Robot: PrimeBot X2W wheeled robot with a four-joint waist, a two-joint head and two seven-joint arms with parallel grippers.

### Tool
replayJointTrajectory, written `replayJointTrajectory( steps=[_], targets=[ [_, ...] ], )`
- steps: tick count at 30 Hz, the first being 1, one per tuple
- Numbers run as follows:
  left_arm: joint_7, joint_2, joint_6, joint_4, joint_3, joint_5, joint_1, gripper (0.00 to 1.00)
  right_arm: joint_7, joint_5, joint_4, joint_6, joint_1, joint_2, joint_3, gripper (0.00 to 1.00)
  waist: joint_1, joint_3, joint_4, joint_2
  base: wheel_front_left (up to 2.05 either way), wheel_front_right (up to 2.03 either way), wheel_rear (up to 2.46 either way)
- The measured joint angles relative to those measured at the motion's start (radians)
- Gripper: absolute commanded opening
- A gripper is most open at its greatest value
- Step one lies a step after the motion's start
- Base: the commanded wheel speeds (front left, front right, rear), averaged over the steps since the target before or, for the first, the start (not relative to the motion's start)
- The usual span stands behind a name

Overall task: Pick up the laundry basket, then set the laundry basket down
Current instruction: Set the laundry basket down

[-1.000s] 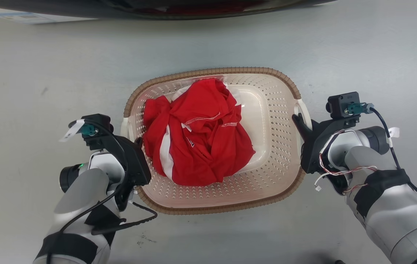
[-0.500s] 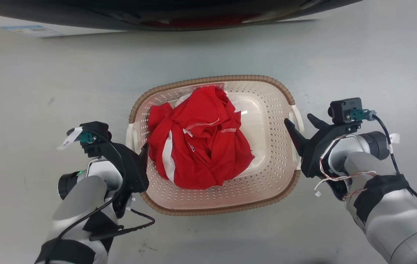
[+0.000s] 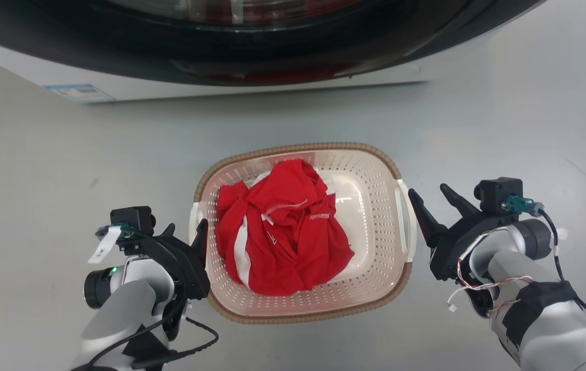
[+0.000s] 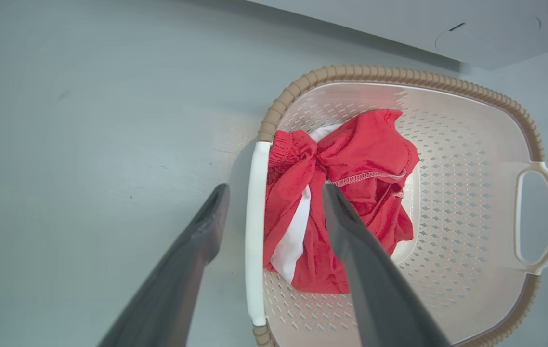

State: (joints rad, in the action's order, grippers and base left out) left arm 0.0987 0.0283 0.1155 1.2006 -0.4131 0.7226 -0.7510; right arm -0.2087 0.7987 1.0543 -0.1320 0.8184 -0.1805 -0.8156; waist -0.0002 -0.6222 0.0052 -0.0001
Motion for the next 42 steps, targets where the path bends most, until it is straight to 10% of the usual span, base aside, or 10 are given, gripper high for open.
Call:
replayJointTrajectory(
  steps=[22, 42],
  targets=[
    [0.151, 0.047, 0.006, -0.133, -0.021, -0.063, 0.129, 1.00, -0.040, 0.020, -0.120, 0.003, -0.138, -0.036, 0.059, 1.00, 0.0000, 0.274, -0.005, 0.0000, 0.00, 0.00, 0.00],
    [0.151, 0.135, -0.144, -0.596, 0.016, -0.196, 0.375, 1.00, -0.041, -0.099, -0.488, 0.172, -0.330, -0.133, 0.191, 1.00, 0.0001, 0.448, 0.002, 0.0000, 0.00, 0.00, 0.00]
  ],
)
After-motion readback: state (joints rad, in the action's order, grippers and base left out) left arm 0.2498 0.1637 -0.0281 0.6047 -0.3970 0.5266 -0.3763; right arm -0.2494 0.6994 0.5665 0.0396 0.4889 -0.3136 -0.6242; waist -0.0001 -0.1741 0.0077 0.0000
